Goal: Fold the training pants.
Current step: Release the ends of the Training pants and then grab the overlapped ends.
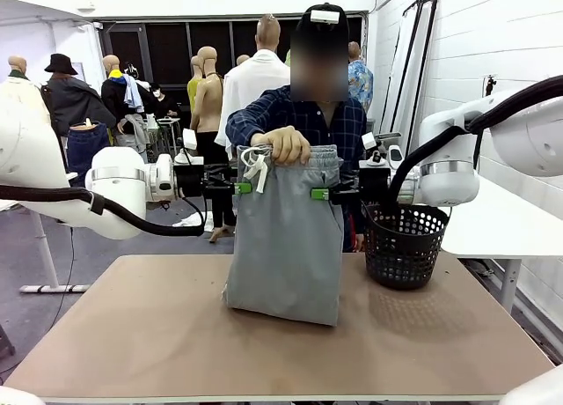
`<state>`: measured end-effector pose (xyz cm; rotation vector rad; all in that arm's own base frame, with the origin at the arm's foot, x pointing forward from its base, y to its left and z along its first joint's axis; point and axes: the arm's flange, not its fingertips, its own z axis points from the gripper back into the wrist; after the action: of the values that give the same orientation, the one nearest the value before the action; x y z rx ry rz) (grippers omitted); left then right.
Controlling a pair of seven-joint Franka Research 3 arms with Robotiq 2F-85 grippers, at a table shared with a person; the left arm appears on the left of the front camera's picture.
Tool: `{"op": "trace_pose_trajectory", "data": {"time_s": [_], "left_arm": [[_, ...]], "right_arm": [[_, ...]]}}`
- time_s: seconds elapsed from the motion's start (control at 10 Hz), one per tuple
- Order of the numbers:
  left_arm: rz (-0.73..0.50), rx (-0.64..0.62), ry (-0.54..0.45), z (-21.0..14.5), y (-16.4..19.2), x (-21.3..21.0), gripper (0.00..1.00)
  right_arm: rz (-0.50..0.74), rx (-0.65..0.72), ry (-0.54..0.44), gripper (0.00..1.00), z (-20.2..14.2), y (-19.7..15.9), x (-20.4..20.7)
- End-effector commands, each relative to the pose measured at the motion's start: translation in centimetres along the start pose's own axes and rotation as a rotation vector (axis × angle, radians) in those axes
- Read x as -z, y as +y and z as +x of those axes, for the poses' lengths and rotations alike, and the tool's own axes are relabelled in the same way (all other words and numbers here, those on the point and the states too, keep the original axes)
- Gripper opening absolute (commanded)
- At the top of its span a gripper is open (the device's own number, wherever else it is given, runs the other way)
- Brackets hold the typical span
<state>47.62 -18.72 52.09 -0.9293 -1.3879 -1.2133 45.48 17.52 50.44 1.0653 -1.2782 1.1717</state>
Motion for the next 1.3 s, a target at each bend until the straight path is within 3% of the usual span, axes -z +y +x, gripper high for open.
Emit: {"op": "trace_pose_trajectory", "data": {"time_s": [0.0, 0.7, 1.2], "left_arm": [[-0.016, 0.024, 0.011, -0.1, 0.5, 0.7, 1.00], [-0.170, -0.024, 0.000, 0.5, -0.7, 2.3, 1.00], [-0.179, -0.026, -0.013, 1.5, -2.2, 0.8, 1.00]], "right_arm": [[-0.002, 0.010, -0.013, 1.00, 0.2, -0.9, 1.3], [0.220, 0.130, -0.010, 1.00, 1.4, -1.7, 3.2], [0.267, 0.123, 0.041, 1.00, 1.6, -1.1, 2.3]]}}
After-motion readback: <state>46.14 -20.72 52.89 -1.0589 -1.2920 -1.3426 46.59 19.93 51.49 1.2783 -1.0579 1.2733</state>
